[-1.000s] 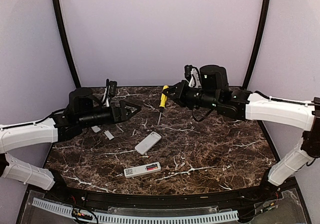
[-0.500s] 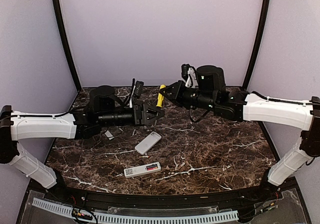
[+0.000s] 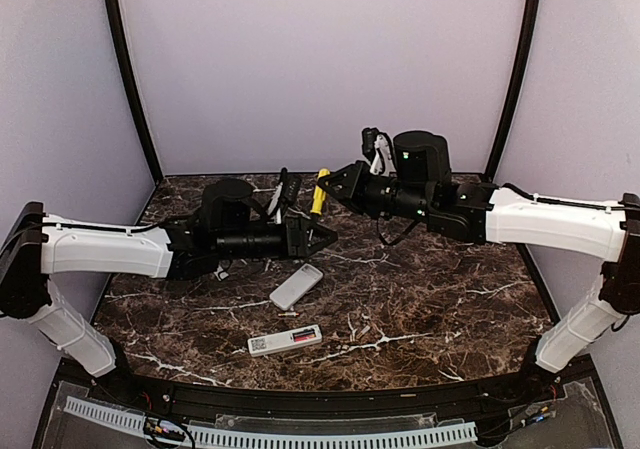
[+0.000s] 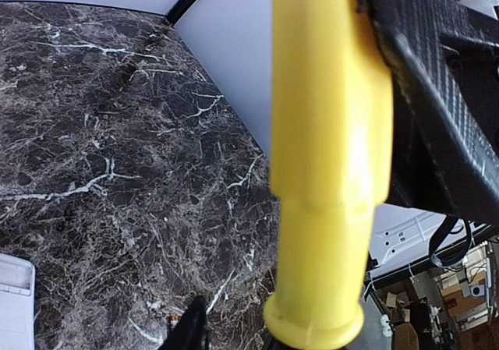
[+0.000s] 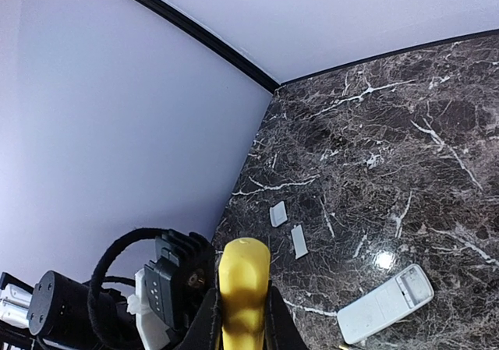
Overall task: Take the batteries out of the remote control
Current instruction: Pass from the right arm to the left
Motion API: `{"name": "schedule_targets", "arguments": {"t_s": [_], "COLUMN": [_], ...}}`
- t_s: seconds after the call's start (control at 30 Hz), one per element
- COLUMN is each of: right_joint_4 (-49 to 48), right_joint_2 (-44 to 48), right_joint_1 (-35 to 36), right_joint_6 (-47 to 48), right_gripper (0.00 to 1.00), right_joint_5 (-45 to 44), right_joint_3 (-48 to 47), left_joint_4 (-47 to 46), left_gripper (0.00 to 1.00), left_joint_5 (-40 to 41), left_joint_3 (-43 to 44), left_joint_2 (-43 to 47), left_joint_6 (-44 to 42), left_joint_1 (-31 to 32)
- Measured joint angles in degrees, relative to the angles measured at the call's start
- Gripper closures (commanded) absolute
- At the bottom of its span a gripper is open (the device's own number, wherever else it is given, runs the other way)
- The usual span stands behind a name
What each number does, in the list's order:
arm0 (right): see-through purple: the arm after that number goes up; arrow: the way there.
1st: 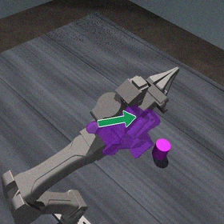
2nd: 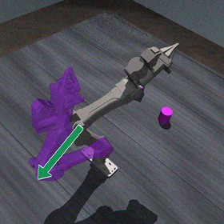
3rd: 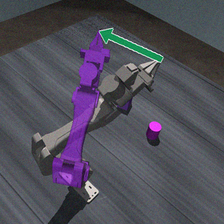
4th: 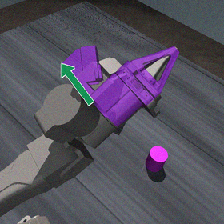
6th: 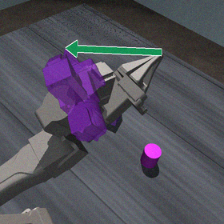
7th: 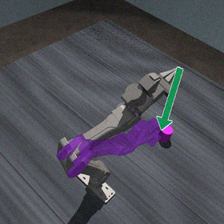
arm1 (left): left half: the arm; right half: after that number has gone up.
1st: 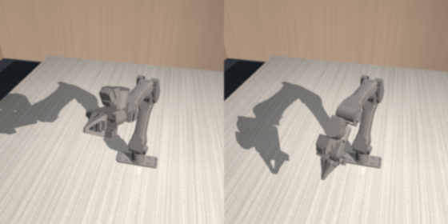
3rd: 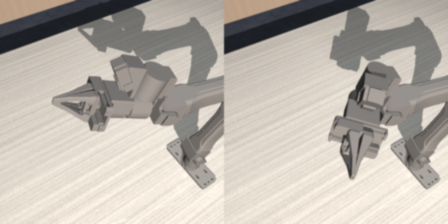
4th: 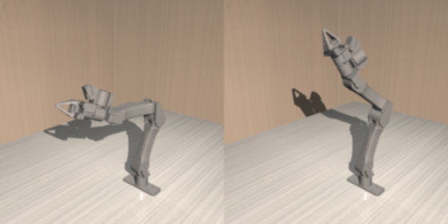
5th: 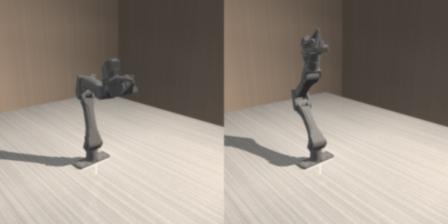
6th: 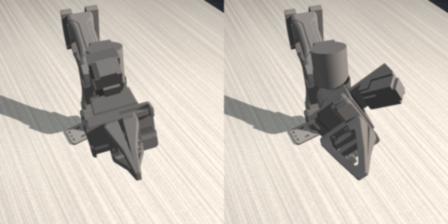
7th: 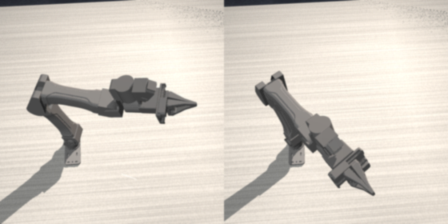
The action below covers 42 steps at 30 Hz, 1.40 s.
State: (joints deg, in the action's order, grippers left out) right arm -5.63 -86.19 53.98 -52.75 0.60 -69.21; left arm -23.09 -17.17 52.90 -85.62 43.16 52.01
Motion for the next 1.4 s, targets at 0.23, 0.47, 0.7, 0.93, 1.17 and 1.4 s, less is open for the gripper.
{"name": "schedule_targets", "arguments": {"t_s": [0.23,0.47,0.7,0.93,1.17,1.4], "right_joint_4": [0.02,0.02,-0.07,-1.27,-1.25,-0.87], "right_joint_2": [0.04,0.04,-0.11,-1.05,-1.51,-1.31], "right_joint_1": [-0.04,-0.09,-0.15,-1.14,-2.89,-4.76], "right_joint_6": [-0.07,-0.48,-0.66,-0.61,1.16,3.30], "right_gripper": [1.00,1.00,0.52,0.15,0.08,0.03], "right_joint_5": [-0.39,-0.48,-0.24,1.68,2.67,3.06], "right_joint_3": [0.26,0.35,0.35,0.31,0.31,0.31], "left_joint_4": [0.48,0.94,2.14,3.56,6.10,10.21], "left_gripper": [1.00,1.00,1.00,1.00,1.00,1.00], "left_joint_5": [0.72,0.92,1.73,1.73,0.48,-2.67], "left_joint_3": [1.25,1.55,1.81,1.68,-0.76,-3.37], "left_joint_2": [-1.05,-1.05,-0.98,-0.35,4.11,8.17], "left_joint_6": [-0.96,-2.71,-3.98,-5.03,-5.79,-7.02], "left_joint_1": [0.48,0.79,0.76,0.44,-1.42,-6.43]}}
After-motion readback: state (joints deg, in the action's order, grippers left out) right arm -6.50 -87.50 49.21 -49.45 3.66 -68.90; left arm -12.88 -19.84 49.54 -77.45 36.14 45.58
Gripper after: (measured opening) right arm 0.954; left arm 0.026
